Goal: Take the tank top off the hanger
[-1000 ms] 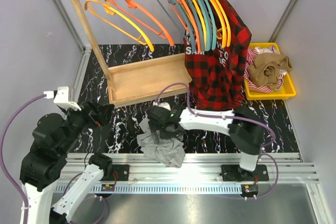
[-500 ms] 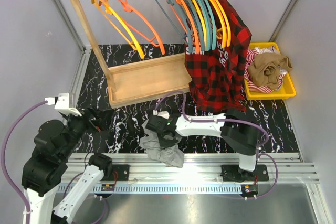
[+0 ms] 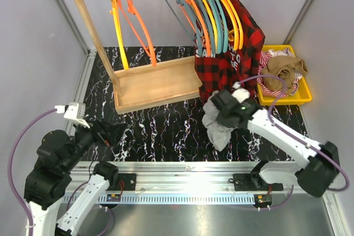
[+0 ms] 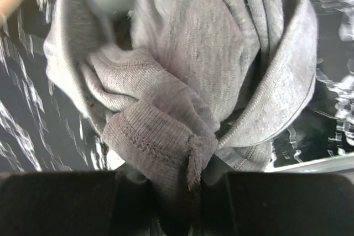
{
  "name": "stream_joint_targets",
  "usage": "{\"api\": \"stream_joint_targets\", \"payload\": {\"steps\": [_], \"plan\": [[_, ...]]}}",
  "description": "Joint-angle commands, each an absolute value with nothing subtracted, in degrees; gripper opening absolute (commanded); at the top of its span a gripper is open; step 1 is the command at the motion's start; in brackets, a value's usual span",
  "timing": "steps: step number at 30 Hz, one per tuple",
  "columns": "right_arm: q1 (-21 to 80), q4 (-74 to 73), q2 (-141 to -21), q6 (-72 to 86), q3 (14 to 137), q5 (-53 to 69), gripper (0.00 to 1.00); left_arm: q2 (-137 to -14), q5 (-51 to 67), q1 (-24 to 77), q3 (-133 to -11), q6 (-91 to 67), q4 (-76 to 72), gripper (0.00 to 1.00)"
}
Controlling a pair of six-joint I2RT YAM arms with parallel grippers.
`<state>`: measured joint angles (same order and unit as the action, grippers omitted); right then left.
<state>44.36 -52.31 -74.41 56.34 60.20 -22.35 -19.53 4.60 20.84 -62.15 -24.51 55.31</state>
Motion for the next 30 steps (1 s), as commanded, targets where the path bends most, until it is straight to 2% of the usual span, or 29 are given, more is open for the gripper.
{"api": "stream_joint_targets", "payload": {"steps": [1,4,8,10,13,14,16,18,22,30], "plan": [[37.65,-56.96,-69.1,66.78,55.12,-28.92,0.0,-20.92,11.33,20.65,-61.17,-25.31,51.24,0.99],[30.19,-56.25,-62.42,71.8,48.8,-28.83,0.0,-22.58,14.84,20.74,-61.61,-24.52,50.36,0.99],[20.68,-55.55,-53.28,70.76,47.28,-28.91,0.0,-25.39,23.7,20.66,-61.79,-24.0,49.13,0.99],[16.37,-54.59,-52.3,68.48,48.25,-28.4,0.0,-26.1,25.65,20.74,-61.87,-23.82,48.78,0.99],[2.33,-48.46,-53.87,59.79,50.17,-20.53,0.0,-27.42,31.44,20.74,-62.14,-23.47,48.17,0.99],[-5.89,-46.34,-56.57,55.24,50.88,-17.69,0.0,-28.29,32.33,20.74,-62.05,-23.38,47.99,0.99],[-13.59,-40.29,-60.62,51.52,55.07,-9.89,0.0,-28.91,33.22,20.74,-62.57,-23.29,47.99,0.99],[-20.61,-37.72,-69.58,47.91,60.88,-5.21,0.0,-29.53,32.7,20.74,-63.02,-22.68,48.08,0.99],[-22.24,-38.58,-89.06,45.53,85.35,-0.19,0.0,-30.23,32.95,20.74,-62.58,-21.98,48.08,0.99],[-22.32,-45.25,-114.58,42.11,116.6,0.35,0.0,-31.2,27.69,20.74,-56.0,-19.51,51.33,0.99]]}}
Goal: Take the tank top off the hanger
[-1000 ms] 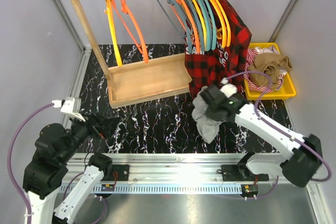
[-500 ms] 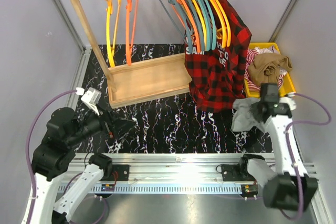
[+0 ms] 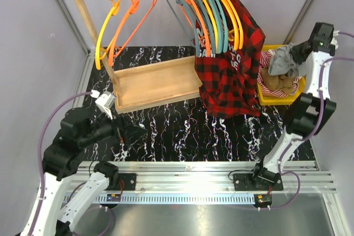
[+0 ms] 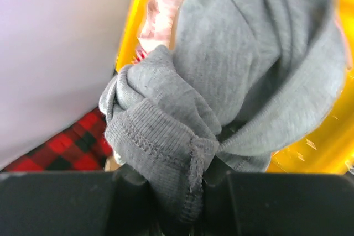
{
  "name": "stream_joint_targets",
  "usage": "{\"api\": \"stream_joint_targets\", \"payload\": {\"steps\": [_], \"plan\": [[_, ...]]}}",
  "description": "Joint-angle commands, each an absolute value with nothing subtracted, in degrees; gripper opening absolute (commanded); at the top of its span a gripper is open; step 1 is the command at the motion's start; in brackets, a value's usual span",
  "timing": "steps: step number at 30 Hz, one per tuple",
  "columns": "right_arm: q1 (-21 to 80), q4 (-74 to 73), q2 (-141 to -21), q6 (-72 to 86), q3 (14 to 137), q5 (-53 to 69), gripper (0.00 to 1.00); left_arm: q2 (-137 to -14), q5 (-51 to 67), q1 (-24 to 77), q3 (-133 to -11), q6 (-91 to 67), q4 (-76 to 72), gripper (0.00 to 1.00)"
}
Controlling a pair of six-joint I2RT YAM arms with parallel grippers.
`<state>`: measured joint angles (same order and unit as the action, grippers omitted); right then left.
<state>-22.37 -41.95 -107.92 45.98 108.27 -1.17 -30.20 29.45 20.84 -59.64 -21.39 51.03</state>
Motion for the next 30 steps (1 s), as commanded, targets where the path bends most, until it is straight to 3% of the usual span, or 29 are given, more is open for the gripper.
{"api": "stream_joint_targets", "payload": {"steps": [1,3,6,10,11,13,16,21,24,30], "plan": [[-22.32,-50.05,-117.65,41.23,123.24,0.35,0.0,-31.11,27.16,20.74,-55.29,-19.51,51.07,0.99],[-22.24,-53.6,-125.83,38.68,128.04,-1.49,0.0,-30.5,25.06,20.74,-54.15,-20.3,49.75,0.99],[-22.15,-56.07,-133.31,36.3,130.86,-2.2,0.1,-30.5,24.08,20.74,-52.12,-21.35,47.3,0.99],[-22.06,-58.71,-137.9,33.05,131.4,1.3,0.4,-31.46,23.38,20.83,-51.33,-22.67,45.0,0.99],[-21.97,-57.41,-136.33,31.92,130.44,2.28,0.54,-31.55,23.12,20.74,-51.42,-22.85,44.56,0.99],[-21.36,-53.29,-133.35,30.5,128.59,3.17,0.68,-31.99,22.68,20.74,-52.38,-22.68,44.21,0.99],[-21.18,-52.2,-127.28,29.01,131.98,5.79,0.99,-32.78,22.41,20.74,-54.39,-22.59,43.95,0.99],[-21.18,-55.46,-117.71,28.39,137.02,8.0,1.0,-33.31,23.2,20.74,-58.35,-24.87,41.14,0.99],[-21.18,-56.07,-108.39,28.74,131.15,8.61,1.0,-33.57,23.9,20.74,-59.85,-26.1,40.7,0.99],[-21.18,-51.16,-86.6,30.32,113.4,23.09,1.0,-33.66,24.87,20.74,-63.1,-26.54,40.35,0.99]]}}
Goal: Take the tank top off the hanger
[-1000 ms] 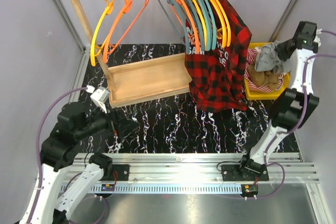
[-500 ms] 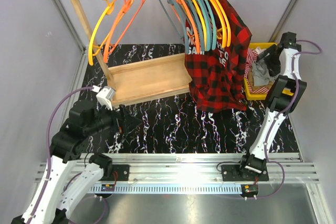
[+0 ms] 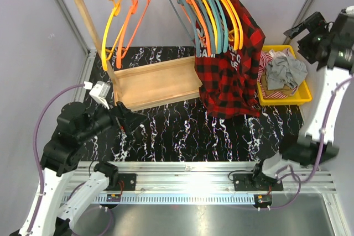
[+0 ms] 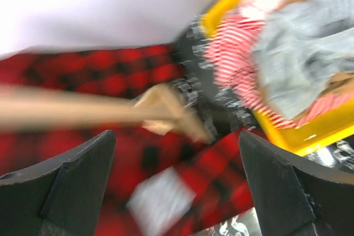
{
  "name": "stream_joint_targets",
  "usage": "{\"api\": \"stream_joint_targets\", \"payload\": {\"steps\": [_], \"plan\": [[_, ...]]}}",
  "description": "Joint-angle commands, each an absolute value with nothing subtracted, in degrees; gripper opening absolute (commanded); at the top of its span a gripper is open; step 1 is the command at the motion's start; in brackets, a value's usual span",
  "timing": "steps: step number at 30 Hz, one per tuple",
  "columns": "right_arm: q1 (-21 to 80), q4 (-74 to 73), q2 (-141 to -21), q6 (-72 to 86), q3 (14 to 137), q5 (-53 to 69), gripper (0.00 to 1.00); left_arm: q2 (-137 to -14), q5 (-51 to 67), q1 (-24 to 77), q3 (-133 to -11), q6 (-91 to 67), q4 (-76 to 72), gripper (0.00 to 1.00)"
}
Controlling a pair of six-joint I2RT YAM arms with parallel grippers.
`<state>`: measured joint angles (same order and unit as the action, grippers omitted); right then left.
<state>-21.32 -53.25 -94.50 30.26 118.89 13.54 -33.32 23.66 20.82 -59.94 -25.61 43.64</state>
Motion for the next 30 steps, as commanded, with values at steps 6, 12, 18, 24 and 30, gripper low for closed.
{"api": "stream_joint_targets", "payload": {"steps": [6,12,18,24,30], "plan": [[-15.41,-42.28,-64.97,35.24,98.45,34.01,1.0,-33.58,27.95,20.74,-65.12,-27.33,38.41,0.99],[-10.2,-37.54,-53.71,42.71,96.07,42.35,1.0,-32.78,31.11,20.83,-64.87,-29.88,35.25,0.99],[-6.24,-32.62,-45.89,49.65,91.6,46.58,1.0,-31.99,33.84,20.74,-63.55,-33.57,31.12,0.99],[-3.08,-29.37,-41.4,54.04,87.98,48.07,1.0,-31.2,36.47,20.66,-63.28,-35.68,28.21,0.99],[-0.27,-26.73,-41.22,58.53,89.73,48.43,1.0,-30.5,38.41,20.74,-61.79,-38.67,24.27,0.99]]}}
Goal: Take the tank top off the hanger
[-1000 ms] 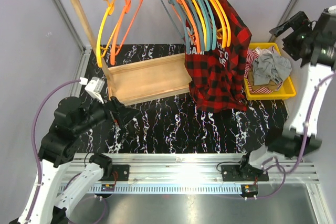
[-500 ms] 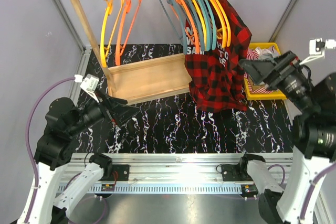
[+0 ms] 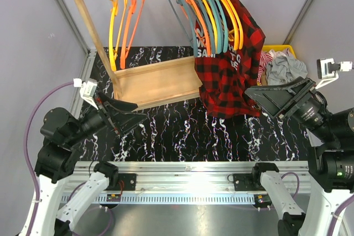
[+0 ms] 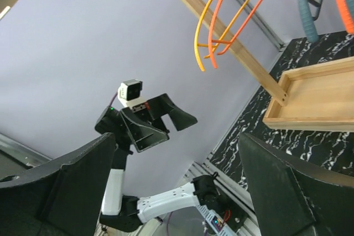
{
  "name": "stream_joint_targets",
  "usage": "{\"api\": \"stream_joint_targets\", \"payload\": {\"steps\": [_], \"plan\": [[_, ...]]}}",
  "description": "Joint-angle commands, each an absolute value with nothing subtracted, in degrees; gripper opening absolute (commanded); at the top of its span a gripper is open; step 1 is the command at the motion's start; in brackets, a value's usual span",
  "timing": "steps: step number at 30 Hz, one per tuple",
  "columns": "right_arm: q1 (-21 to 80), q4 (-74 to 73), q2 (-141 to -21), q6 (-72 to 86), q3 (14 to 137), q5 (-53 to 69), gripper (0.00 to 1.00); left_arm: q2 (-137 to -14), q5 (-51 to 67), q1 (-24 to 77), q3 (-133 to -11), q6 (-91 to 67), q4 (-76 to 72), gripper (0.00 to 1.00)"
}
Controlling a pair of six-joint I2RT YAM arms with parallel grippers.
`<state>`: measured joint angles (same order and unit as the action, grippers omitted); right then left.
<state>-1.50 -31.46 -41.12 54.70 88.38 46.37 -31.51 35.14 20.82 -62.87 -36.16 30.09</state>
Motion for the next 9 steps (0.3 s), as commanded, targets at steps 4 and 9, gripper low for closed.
{"api": "stream_joint_targets", "payload": {"steps": [4,9], "plan": [[2.54,-23.12,-40.52,61.87,88.6,50.0,1.0,-29.88,37.88,20.74,-61.52,-39.81,22.94,0.99],[3.95,-25.04,-40.25,60.3,87.19,48.26,1.0,-29.88,37.0,20.83,-61.7,-39.9,22.76,0.99]]}}
